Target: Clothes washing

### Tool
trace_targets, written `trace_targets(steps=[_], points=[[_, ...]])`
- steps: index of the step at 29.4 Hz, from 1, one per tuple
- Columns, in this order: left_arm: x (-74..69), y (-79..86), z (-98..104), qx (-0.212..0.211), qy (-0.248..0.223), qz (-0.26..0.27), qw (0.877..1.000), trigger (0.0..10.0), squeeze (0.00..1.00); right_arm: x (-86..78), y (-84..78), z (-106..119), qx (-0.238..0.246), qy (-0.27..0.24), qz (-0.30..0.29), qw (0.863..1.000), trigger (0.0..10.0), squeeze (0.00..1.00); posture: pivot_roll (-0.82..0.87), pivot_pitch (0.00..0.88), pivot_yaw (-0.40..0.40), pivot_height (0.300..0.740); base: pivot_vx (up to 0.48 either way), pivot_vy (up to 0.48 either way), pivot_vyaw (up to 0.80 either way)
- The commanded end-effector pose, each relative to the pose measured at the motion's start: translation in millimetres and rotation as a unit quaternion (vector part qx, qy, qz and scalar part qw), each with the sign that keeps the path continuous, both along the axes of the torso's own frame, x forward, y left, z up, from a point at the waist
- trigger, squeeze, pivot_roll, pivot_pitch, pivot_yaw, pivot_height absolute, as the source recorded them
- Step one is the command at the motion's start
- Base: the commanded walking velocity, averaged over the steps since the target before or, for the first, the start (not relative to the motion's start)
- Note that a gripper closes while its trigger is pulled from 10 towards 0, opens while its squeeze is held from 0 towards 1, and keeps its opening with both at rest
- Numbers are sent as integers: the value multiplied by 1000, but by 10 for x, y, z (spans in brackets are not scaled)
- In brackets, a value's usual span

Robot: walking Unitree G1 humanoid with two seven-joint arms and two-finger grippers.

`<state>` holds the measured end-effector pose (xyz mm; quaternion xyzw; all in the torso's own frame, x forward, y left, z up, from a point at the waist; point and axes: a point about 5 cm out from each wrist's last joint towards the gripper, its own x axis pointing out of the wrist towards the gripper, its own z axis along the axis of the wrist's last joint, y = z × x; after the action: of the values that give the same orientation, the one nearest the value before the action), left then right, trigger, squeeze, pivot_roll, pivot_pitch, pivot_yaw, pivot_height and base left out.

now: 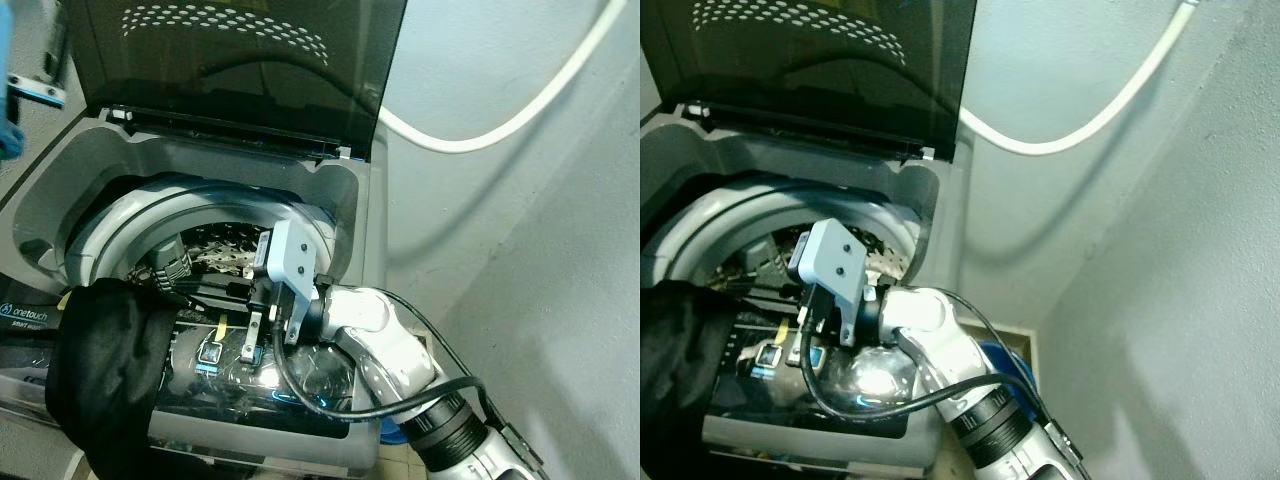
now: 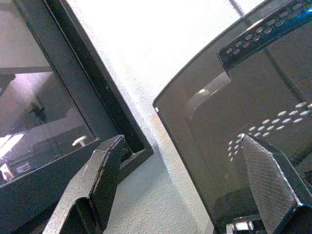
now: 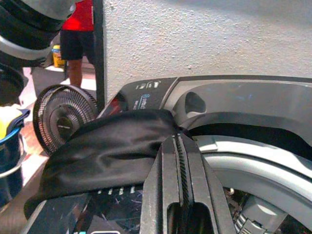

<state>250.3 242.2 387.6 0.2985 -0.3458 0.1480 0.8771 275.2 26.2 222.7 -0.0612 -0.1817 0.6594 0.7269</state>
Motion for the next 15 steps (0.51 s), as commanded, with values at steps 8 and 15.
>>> trace_targets(steps=[8, 15], points=[[115, -321, -289, 35, 58, -78, 995, 10000, 0, -116, 203, -99, -52, -5, 30, 998, 10000, 0, 274, 78, -8, 740, 0, 0, 0], [205, -436, -354, 41, 61, -95, 993, 10000, 0, -127, 331, 38, -113, -116, 12, 987, 10000, 0, 250, 77, -14, 740, 0, 0, 0]])
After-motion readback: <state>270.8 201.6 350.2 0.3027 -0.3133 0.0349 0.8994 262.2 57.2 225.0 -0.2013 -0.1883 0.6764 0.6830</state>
